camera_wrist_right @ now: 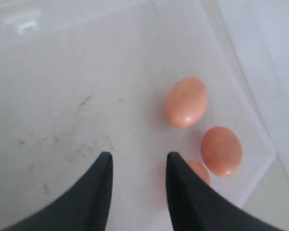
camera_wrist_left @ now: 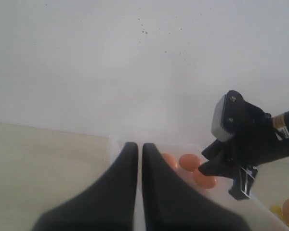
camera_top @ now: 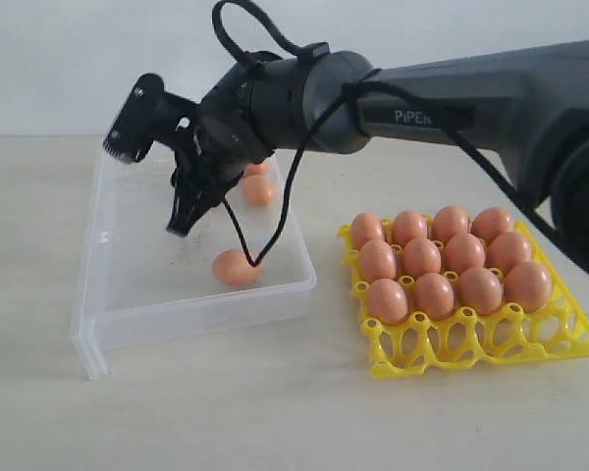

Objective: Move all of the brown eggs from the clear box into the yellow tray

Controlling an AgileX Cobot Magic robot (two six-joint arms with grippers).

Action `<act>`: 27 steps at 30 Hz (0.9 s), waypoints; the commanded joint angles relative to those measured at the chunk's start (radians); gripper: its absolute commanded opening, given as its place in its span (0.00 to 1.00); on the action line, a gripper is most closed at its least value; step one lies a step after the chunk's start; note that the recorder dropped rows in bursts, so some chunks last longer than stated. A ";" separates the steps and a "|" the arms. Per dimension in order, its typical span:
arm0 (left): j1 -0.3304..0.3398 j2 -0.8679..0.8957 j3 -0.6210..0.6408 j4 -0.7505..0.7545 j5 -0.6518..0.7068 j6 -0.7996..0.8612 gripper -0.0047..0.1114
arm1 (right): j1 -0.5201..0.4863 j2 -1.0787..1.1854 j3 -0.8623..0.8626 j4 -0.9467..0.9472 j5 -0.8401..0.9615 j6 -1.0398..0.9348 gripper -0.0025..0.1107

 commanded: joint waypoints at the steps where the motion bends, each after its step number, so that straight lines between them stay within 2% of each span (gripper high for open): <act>1: -0.005 -0.003 -0.003 -0.011 -0.016 -0.007 0.07 | -0.081 0.082 -0.145 -0.003 0.041 0.316 0.31; 4: -0.005 -0.003 -0.003 -0.011 -0.016 -0.007 0.07 | -0.133 0.147 -0.243 0.076 0.077 0.358 0.36; 5: -0.005 -0.003 -0.003 -0.011 -0.016 -0.007 0.07 | -0.151 0.189 -0.305 0.095 0.151 0.336 0.43; 7: -0.005 -0.003 -0.003 -0.011 -0.016 -0.007 0.07 | -0.160 0.247 -0.391 0.100 0.248 0.317 0.48; 11: -0.005 -0.003 -0.003 -0.011 -0.016 -0.007 0.07 | -0.164 0.312 -0.495 0.112 0.278 0.374 0.48; 14: -0.005 -0.003 -0.003 -0.011 -0.016 -0.007 0.07 | -0.157 0.312 -0.525 0.219 0.400 0.263 0.48; 17: -0.005 -0.003 -0.003 -0.011 -0.016 -0.007 0.07 | -0.143 0.312 -0.540 0.239 0.465 0.254 0.48; 27: -0.005 -0.003 -0.003 -0.011 -0.016 -0.007 0.07 | -0.141 0.350 -0.540 0.214 0.424 0.245 0.48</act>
